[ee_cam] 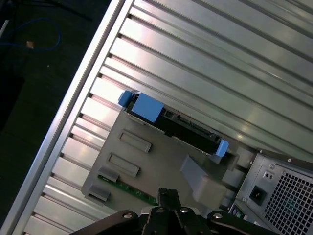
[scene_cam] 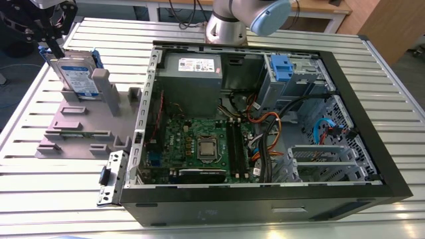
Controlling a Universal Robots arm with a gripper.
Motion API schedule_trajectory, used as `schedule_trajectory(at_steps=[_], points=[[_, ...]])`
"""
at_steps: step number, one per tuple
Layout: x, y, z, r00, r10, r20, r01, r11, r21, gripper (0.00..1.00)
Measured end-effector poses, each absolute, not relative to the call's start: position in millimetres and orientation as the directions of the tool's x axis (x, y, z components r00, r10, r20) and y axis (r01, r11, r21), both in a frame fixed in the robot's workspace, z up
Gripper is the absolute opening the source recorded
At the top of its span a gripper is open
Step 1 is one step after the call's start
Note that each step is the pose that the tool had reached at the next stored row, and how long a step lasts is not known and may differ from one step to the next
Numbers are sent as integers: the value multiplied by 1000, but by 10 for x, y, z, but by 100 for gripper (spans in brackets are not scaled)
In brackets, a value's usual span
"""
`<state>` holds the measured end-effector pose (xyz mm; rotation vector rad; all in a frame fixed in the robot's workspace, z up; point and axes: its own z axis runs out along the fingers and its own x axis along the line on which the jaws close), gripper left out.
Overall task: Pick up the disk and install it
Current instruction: 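Pick up the disk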
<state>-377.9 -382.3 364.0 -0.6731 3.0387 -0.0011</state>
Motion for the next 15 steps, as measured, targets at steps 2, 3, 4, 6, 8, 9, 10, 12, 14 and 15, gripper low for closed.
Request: schedule_trajectory(at_steps=[2,3,4,6,8,9,10,12,14,15], points=[[-3779,-3823,3640,-905,-424,-28,-424,906,-7,11],[-3779,-3823,3640,-905,-425,-28,-425,905,-7,11],[-3779,-3823,3640,-904,-426,-28,-426,905,-7,11],[-3779,-3823,3640,-904,-427,-28,-427,904,-7,11],[-3779,-3823,3640,-903,-429,-28,-429,903,-7,11],[-3779,-3823,3640,-903,-430,-28,-430,903,-7,11],[-3779,-3823,3640,-902,-430,-28,-430,903,-7,11],[-3780,-3823,3640,-901,-432,-28,-432,902,-7,11],[-3779,-3823,3640,-901,-434,-28,-434,901,-7,11],[-3779,-3823,3640,-900,-434,-28,-434,901,-7,11]])
